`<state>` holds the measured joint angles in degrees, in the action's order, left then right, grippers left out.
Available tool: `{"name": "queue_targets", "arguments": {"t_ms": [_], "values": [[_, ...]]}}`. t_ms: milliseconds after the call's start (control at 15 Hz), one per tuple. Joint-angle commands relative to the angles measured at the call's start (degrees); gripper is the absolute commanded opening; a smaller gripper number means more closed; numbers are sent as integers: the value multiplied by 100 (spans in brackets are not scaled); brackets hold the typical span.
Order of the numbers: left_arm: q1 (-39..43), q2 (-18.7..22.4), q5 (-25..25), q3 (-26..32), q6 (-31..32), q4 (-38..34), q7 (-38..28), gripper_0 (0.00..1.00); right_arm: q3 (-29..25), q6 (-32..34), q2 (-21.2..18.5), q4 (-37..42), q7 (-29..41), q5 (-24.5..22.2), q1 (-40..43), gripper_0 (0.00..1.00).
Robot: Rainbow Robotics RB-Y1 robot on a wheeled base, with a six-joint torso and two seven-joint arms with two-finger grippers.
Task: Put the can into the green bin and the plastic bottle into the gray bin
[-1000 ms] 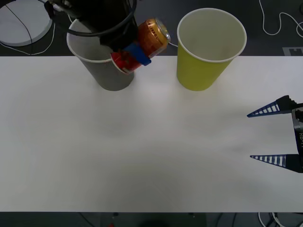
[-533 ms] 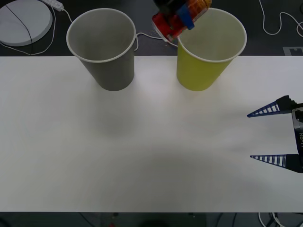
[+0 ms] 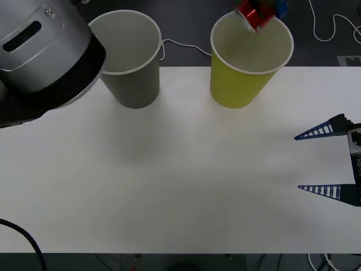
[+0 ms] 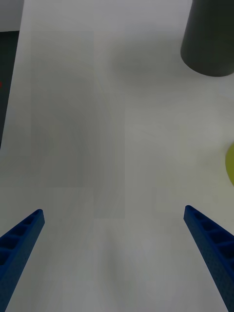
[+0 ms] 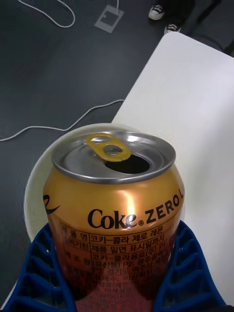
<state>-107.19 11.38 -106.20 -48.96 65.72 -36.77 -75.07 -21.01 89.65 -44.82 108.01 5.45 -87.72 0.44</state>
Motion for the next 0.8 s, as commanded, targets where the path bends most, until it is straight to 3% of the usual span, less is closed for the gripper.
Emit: {"name": "queue_targets", "arguments": {"t_ms": [67, 600, 733, 800], "values": [[-4, -311, -296, 1, -287, 249, 1, 0, 0, 0, 0, 0, 0, 0, 0, 100], [14, -478, -357, -298, -639, 460, -7, 3, 0, 0, 0, 0, 0, 0, 0, 100], [5, -478, -278, -298, -674, 434, -7, 22, 0, 0, 0, 0, 0, 0, 0, 100], [5, -478, -243, -298, -718, 425, -16, 48, 0, 0, 0, 0, 0, 0, 0, 100]]}}
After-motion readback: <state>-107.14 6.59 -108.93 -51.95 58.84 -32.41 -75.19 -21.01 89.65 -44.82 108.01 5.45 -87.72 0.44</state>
